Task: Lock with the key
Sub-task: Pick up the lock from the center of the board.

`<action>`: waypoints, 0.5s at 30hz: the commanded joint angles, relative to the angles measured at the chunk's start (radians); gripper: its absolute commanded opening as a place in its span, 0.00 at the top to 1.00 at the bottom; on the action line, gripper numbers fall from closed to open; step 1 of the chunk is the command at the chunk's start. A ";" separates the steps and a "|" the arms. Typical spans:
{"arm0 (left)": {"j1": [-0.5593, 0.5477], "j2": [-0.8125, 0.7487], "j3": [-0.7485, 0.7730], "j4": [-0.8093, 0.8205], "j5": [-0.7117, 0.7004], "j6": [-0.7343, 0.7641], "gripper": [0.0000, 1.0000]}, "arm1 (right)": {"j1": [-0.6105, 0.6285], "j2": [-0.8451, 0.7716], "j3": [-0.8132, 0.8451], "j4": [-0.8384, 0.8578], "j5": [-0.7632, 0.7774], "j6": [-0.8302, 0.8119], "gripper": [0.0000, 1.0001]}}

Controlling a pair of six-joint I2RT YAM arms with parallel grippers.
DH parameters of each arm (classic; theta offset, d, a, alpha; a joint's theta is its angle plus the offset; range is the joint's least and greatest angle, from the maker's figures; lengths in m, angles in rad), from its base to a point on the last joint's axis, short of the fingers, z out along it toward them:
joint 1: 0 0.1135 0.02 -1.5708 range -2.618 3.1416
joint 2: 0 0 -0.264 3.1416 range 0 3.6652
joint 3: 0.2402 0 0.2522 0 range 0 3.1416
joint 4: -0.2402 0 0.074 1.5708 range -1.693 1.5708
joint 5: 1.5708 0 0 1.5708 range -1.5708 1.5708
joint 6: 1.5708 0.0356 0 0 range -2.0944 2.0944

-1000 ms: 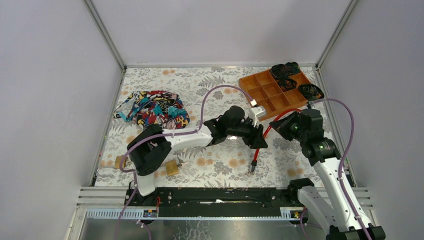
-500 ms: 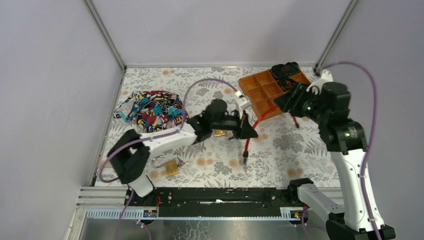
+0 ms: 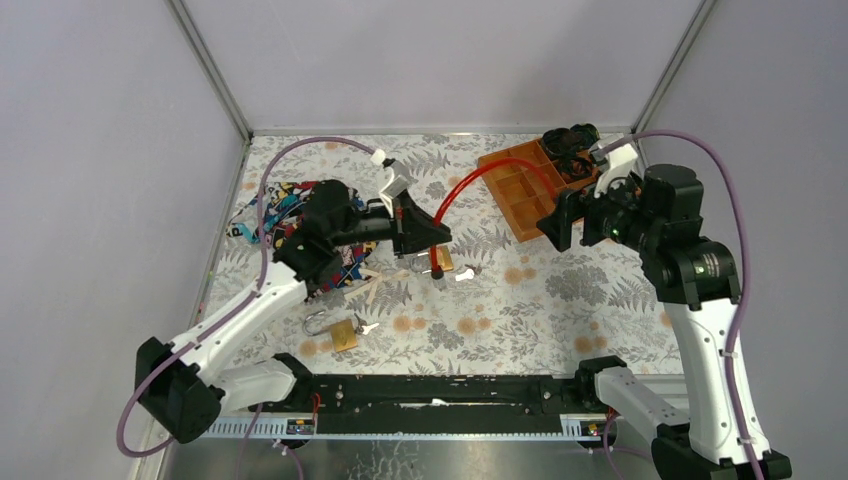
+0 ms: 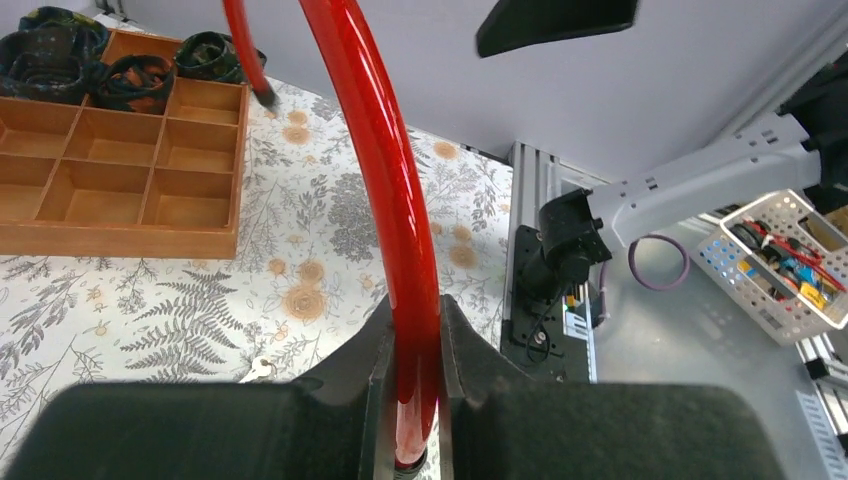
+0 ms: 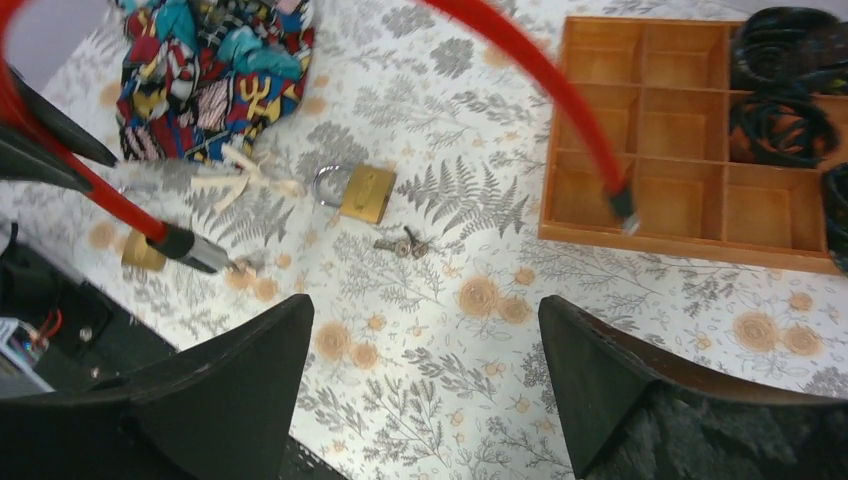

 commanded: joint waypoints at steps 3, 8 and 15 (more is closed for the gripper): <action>0.015 -0.143 -0.030 -0.007 0.113 0.160 1.00 | 0.003 -0.026 -0.137 0.166 -0.085 -0.142 0.11; 0.035 -0.178 0.006 0.027 0.154 0.151 1.00 | 0.003 -0.024 -0.222 0.270 -0.063 -0.166 0.12; 0.034 -0.179 0.013 0.105 0.231 0.058 1.00 | 0.003 -0.038 -0.298 0.428 -0.193 -0.114 0.17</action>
